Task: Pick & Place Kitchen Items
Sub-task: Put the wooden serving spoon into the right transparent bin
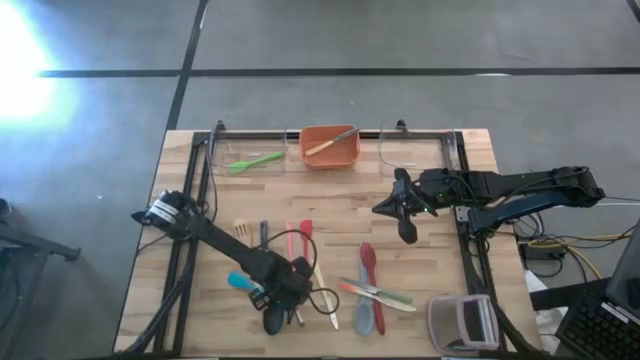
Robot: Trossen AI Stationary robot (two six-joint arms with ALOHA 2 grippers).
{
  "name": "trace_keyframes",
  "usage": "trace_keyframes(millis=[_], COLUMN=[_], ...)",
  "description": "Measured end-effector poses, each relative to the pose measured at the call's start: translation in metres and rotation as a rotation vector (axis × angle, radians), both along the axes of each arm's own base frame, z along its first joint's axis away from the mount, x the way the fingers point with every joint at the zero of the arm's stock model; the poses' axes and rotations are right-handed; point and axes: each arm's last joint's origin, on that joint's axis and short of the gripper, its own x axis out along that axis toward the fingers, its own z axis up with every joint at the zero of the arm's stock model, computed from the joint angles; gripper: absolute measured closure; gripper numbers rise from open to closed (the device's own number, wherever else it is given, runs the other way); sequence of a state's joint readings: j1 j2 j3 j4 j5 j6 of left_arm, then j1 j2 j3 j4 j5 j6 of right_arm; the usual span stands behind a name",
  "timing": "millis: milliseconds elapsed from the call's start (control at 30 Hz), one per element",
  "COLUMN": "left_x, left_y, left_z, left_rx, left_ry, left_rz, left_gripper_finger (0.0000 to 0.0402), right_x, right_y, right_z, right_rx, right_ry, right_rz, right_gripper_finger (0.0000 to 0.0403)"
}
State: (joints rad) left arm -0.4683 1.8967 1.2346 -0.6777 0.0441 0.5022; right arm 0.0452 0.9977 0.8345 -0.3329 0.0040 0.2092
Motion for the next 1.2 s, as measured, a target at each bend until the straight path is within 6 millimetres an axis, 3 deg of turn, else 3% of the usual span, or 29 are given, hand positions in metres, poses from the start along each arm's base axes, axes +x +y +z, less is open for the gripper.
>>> trace_keyframes(millis=[333, 600, 1200], left_x=[0.003, 0.006, 0.006], left_y=[0.002, 0.005, 0.007], left_z=[-0.010, -0.010, 0.003], left_rx=[0.008, -0.001, 0.004], left_ry=[0.025, 0.014, -0.058], left_rz=[-0.007, -0.009, -0.015], left_gripper_finger=[0.0286, 0.0371, 0.0373], right_x=[0.000, 0.000, 0.000], right_y=[0.000, 0.000, 0.000], right_z=[0.000, 0.000, 0.000], right_rx=[-0.003, -0.003, -0.003], right_ry=[0.000, 0.000, 0.000], right_rz=[0.002, 0.002, 0.002], right_gripper_finger=[0.0394, 0.0394, 0.0394])
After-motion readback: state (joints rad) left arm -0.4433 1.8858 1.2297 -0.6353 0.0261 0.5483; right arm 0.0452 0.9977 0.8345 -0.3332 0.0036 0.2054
